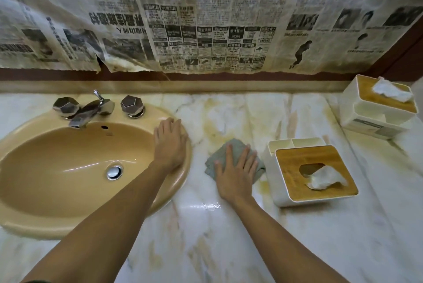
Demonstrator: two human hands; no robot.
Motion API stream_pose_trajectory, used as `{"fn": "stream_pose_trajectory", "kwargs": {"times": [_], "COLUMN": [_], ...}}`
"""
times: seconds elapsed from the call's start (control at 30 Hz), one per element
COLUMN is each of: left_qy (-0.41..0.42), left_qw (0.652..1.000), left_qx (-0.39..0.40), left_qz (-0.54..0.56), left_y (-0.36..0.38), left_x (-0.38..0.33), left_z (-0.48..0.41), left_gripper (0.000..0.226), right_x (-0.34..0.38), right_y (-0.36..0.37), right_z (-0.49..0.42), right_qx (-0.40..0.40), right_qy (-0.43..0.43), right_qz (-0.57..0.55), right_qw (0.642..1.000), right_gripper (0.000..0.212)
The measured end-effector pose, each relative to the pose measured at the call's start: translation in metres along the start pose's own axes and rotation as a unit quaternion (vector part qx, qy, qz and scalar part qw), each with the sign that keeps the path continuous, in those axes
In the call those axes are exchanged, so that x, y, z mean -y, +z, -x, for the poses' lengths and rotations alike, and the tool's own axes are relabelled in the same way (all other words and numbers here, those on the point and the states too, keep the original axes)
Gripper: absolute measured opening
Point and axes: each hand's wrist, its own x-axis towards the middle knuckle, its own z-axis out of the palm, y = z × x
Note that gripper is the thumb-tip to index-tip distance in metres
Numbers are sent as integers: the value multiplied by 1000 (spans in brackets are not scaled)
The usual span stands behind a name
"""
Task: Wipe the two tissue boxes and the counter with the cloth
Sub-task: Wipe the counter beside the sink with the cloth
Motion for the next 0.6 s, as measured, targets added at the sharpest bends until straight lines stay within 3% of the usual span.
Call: {"fn": "stream_pose_trajectory", "kwargs": {"times": [0.4,0.6], "left_qy": [-12,-23], "left_qw": [998,997], "left_qx": [-46,-72], "left_qz": [-35,7], "left_y": [20,24], "left_x": [7,12], "left_z": [-22,-24], "left_gripper": [55,53], "right_x": [6,21], "right_y": [-17,-21], "right_z": [-121,-196], "right_qx": [-34,-5], "right_qy": [97,-11], "right_qz": [3,41], "right_qw": [995,999], "right_gripper": [71,65]}}
